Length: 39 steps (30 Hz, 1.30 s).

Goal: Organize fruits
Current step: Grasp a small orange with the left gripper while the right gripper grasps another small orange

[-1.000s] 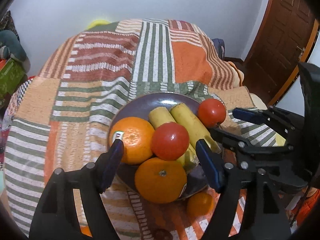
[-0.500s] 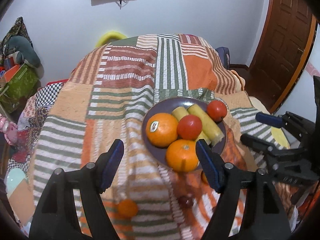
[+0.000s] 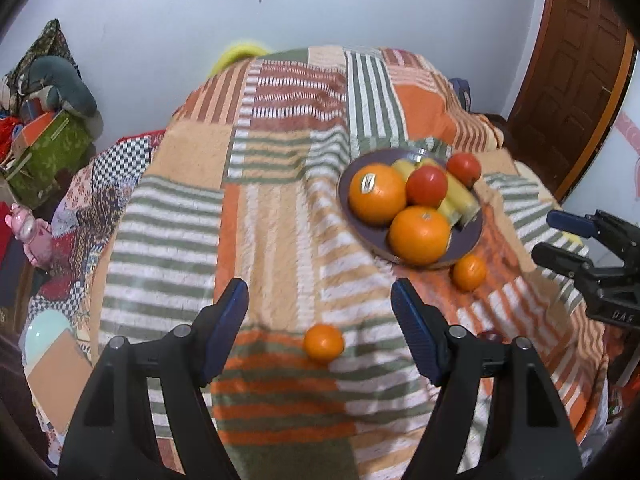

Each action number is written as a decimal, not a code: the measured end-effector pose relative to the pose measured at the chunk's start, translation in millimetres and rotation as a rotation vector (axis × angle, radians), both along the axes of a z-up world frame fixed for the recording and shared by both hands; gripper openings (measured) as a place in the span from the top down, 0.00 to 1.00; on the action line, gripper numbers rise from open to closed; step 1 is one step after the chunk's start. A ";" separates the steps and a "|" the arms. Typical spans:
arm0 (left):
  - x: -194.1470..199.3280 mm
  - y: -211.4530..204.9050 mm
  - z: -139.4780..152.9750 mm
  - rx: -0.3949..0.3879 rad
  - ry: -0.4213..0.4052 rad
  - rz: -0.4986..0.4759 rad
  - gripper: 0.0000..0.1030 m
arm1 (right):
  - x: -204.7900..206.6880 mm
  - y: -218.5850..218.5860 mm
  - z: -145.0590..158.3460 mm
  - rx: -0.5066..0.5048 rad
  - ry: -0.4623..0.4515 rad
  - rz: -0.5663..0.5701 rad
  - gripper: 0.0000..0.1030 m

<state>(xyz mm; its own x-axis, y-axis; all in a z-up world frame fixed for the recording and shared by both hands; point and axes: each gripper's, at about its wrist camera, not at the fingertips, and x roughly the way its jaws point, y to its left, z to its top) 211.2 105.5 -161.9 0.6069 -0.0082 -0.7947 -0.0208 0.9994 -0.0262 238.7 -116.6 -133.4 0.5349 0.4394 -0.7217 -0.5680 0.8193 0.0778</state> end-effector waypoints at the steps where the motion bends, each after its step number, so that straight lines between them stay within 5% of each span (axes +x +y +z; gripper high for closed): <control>1: -1.7 2.0 -4.5 -0.004 0.008 -0.002 0.33 | -0.8 1.0 -2.7 -0.007 0.008 0.000 0.41; 17: -5.1 14.6 -72.2 -0.079 0.118 -0.038 0.47 | 3.2 22.5 -44.7 -0.061 0.111 0.007 0.48; 29: 4.9 10.3 -76.4 -0.071 0.104 -0.053 0.47 | 18.9 30.5 -63.8 -0.084 0.155 0.008 0.52; 34: 11.9 6.2 -80.8 -0.078 0.126 -0.078 0.63 | 21.1 34.2 -66.9 -0.089 0.162 0.026 0.61; 39: 14.4 3.4 -87.9 -0.050 0.140 -0.078 0.66 | 19.7 35.8 -68.5 -0.097 0.160 0.041 0.65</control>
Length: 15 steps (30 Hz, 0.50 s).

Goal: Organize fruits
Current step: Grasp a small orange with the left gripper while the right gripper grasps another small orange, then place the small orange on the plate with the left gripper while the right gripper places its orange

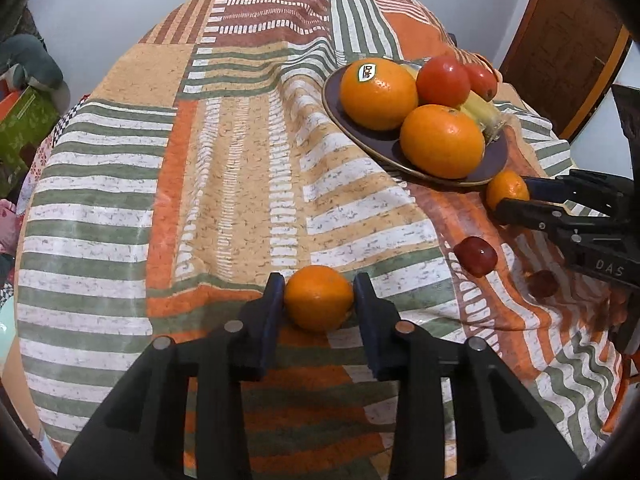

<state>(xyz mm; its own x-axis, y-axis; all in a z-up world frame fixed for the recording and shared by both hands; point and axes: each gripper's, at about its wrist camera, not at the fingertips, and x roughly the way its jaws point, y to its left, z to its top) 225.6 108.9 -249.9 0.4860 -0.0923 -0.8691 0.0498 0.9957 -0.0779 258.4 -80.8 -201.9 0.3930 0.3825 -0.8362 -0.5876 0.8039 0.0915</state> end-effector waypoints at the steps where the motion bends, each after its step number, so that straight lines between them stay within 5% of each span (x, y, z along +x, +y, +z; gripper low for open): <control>1: -0.4 0.4 0.6 -0.004 -0.001 0.002 0.66 | -0.1 -0.4 0.3 0.003 0.001 0.000 0.65; 15: -2.2 -8.8 35.8 -0.003 -0.084 0.017 0.66 | -1.4 -20.3 19.1 0.046 -0.040 -0.044 0.66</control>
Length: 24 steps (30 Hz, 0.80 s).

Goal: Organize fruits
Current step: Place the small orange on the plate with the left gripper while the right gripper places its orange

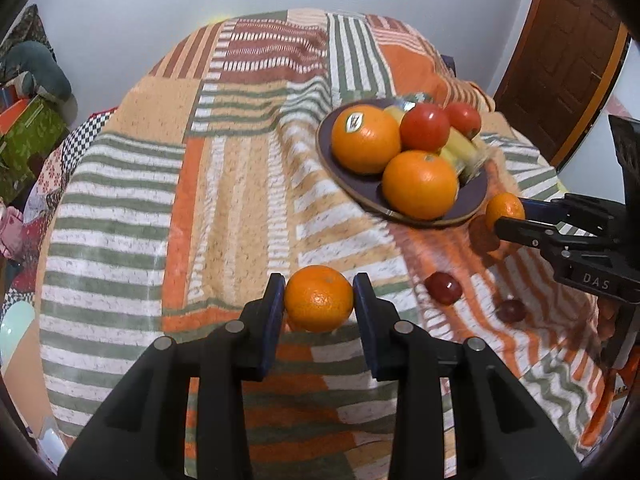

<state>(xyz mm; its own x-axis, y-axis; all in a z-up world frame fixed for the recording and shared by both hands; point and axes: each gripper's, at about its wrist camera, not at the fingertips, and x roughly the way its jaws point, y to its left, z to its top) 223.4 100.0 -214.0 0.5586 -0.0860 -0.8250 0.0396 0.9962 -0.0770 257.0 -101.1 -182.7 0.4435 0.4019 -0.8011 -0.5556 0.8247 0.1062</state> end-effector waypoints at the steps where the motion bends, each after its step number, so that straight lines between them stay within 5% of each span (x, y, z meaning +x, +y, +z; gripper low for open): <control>1: 2.3 -1.9 3.5 -0.004 -0.008 -0.001 0.66 | 0.6 -1.1 2.1 0.004 -0.005 -0.003 0.66; 24: 65.9 -65.7 38.4 -0.018 -0.103 -0.093 0.66 | 39.5 -18.8 37.7 0.041 -0.123 -0.038 0.66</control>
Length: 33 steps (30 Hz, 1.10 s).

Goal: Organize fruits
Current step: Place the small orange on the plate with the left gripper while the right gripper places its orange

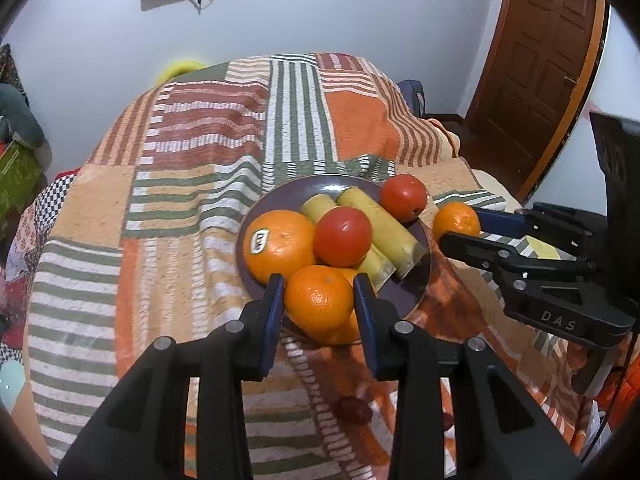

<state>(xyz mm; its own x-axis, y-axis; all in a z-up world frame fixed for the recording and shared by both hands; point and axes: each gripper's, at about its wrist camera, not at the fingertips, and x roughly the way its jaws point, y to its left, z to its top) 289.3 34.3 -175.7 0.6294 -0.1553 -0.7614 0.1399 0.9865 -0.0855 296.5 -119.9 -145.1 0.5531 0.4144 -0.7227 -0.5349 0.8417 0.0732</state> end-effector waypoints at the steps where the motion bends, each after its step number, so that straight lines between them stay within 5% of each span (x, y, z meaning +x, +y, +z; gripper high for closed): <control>1: 2.1 -1.7 -1.1 0.000 0.003 -0.003 0.66 | 1.2 0.2 0.5 0.000 -0.003 0.002 0.66; 23: 34.6 -9.5 -30.3 0.016 0.047 0.012 0.66 | 26.7 22.3 -23.8 -0.004 0.033 0.054 0.65; 33: 38.2 2.5 -35.2 -0.042 0.086 0.019 0.53 | 28.4 21.8 -30.6 -0.013 0.075 0.064 0.62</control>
